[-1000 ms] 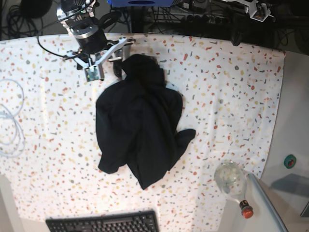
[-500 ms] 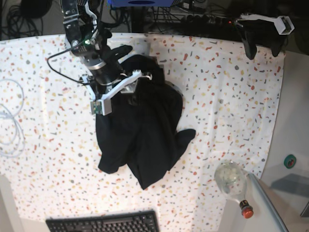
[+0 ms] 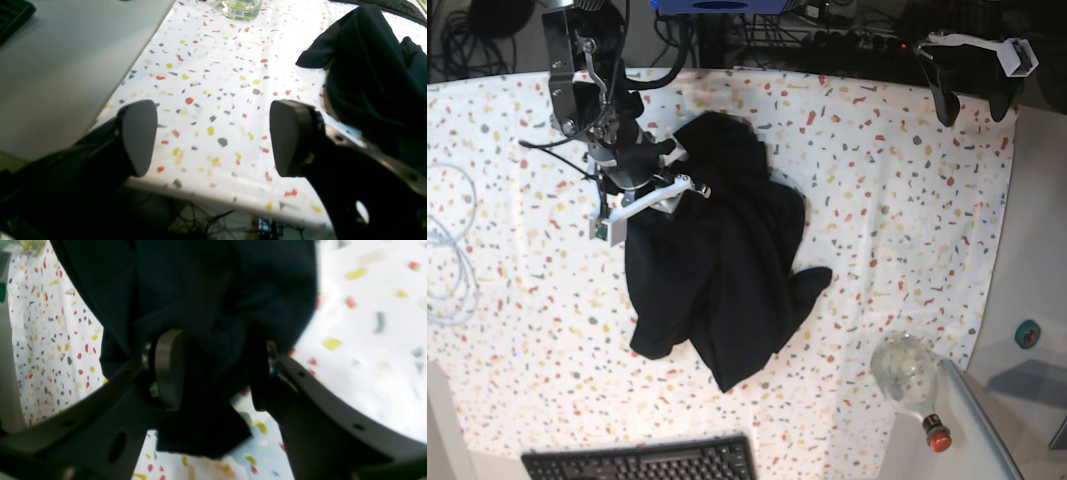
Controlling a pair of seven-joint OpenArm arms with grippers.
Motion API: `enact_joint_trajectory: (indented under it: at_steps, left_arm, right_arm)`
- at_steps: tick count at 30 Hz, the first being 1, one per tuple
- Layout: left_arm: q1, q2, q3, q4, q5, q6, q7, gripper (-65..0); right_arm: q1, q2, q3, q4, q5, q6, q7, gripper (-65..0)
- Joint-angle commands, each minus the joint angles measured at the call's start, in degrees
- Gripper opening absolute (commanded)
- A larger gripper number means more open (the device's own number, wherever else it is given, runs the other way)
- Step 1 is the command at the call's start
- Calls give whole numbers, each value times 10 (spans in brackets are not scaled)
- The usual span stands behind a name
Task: Layout the t-shirt on the table in an organized manner, then fold the t-shirt properly
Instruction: 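Reach the right gripper down and grasp the black t-shirt's collar edge, then reach the left gripper down and grasp the t-shirt's hem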
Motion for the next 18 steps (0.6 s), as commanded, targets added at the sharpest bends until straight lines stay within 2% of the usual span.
enact_joint_trajectory:
  at_steps: [1, 9, 10, 11, 12, 13, 15, 18]
  left_arm:
    - [7, -4, -3, 4, 0, 0, -18, -150]
    - [7, -5, -8, -2, 0, 0, -18, -148]
    - [7, -5, -8, -4, 0, 0, -18, -148]
    - [5, -6, -8, -9, 0, 0, -18, -148]
    - [-2, -6, -6, -13, 0, 0, -17, -148]
    - [-12, -6, -3, -20, 0, 0, -16, -145]
    - [-36, -6, 7, -29, 0, 0, 12, -145]
    - [-86, -6, 19, -22, 0, 0, 95, -146]
  right_arm:
    - [3, -2, -3, 5, 2, 6, 11, -359]
    - [9, -2, -29, 1, 2, 6, 11, -371]
    - [9, -2, -29, 0, 2, 6, 11, -398]
    - [7, -2, -31, 1, 2, 6, 11, -458]
    - [4, -2, -33, 2, 2, 6, 11, -536]
    - [1, -2, -34, 9, 3, 6, 11, -650]
    - [-11, -2, -34, 22, 3, 6, 11, -650]
    - [-30, -2, -34, 53, 3, 6, 11, -650]
